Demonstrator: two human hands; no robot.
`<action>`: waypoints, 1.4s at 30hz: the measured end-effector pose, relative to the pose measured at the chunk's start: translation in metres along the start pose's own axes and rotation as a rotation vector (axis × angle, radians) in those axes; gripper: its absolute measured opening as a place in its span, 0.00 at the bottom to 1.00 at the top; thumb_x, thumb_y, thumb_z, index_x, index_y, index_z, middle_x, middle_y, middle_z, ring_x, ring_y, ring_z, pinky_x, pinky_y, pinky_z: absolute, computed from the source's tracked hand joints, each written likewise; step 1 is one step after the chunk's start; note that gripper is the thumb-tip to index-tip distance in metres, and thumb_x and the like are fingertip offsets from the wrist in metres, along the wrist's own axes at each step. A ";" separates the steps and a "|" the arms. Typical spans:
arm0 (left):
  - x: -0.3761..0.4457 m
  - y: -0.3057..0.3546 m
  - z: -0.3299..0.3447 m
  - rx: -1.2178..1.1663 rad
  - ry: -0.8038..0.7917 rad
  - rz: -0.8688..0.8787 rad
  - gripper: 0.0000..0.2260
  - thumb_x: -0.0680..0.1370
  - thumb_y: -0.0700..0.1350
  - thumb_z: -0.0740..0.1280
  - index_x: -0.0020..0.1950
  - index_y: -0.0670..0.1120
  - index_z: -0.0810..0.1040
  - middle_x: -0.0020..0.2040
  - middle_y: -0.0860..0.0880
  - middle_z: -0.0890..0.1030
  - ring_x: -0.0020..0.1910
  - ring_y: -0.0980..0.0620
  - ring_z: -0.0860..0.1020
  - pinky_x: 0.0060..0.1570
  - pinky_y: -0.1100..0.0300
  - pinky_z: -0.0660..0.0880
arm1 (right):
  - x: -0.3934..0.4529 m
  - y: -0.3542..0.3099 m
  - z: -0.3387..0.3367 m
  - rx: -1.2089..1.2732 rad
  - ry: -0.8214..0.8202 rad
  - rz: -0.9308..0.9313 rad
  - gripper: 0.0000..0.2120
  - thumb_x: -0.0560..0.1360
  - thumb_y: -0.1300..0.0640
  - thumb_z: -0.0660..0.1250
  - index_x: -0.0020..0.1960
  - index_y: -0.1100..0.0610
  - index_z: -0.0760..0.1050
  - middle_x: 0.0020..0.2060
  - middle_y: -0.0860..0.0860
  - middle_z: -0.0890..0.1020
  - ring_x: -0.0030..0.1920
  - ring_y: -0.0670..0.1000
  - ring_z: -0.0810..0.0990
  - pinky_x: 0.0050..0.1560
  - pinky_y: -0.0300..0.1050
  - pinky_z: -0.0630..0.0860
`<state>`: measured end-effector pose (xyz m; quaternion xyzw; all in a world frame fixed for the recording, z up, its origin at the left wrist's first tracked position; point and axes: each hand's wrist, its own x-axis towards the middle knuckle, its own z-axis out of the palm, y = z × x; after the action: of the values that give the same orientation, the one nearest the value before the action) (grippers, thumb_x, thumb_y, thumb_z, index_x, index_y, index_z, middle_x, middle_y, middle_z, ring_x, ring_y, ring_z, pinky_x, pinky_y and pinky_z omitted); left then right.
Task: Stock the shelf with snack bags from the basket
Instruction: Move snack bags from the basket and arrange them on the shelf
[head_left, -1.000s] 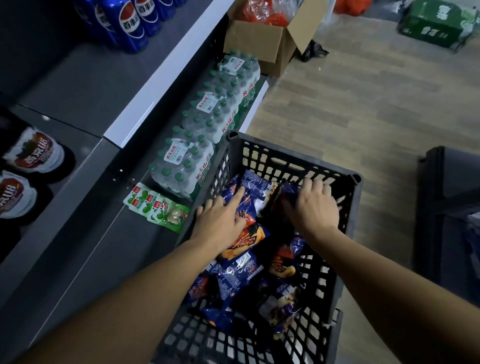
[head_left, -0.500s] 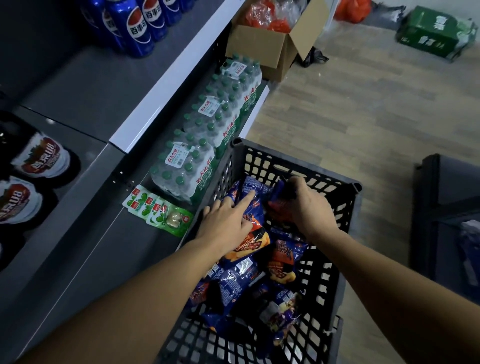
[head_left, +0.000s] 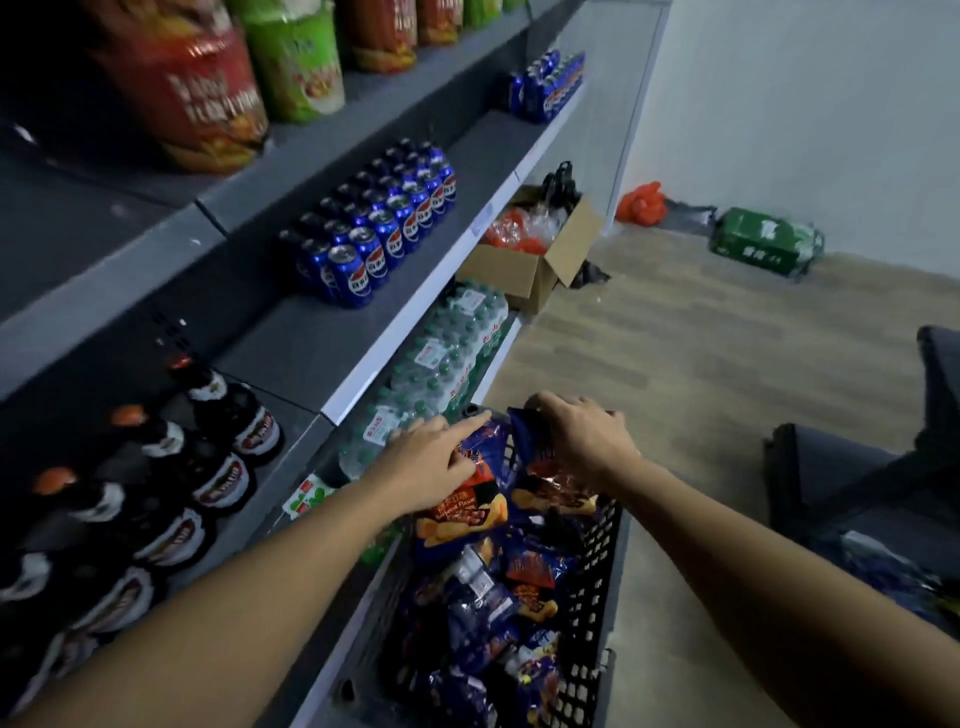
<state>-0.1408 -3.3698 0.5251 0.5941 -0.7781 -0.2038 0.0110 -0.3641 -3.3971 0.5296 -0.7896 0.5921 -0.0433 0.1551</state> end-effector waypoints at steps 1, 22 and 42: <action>-0.009 0.002 -0.017 0.008 0.028 0.004 0.27 0.80 0.51 0.56 0.77 0.66 0.50 0.59 0.48 0.72 0.63 0.46 0.70 0.63 0.47 0.67 | -0.002 -0.010 -0.015 0.007 0.021 -0.020 0.19 0.77 0.48 0.64 0.67 0.45 0.67 0.63 0.49 0.76 0.62 0.57 0.74 0.55 0.58 0.67; -0.414 -0.025 -0.242 0.092 0.630 -0.632 0.27 0.79 0.49 0.58 0.77 0.62 0.55 0.66 0.50 0.72 0.68 0.49 0.68 0.67 0.45 0.65 | -0.082 -0.376 -0.169 0.029 0.262 -0.968 0.10 0.80 0.59 0.55 0.60 0.51 0.64 0.58 0.51 0.79 0.57 0.60 0.75 0.50 0.54 0.63; -0.882 -0.065 -0.174 0.131 0.810 -1.206 0.21 0.79 0.50 0.60 0.72 0.52 0.66 0.66 0.50 0.73 0.66 0.49 0.69 0.65 0.45 0.65 | -0.374 -0.738 -0.063 0.095 0.165 -1.407 0.08 0.84 0.57 0.50 0.54 0.50 0.67 0.53 0.50 0.79 0.55 0.56 0.74 0.55 0.56 0.66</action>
<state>0.2232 -2.6176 0.8616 0.9477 -0.2607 0.1084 0.1485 0.1902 -2.8695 0.8515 -0.9712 -0.0509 -0.2187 0.0793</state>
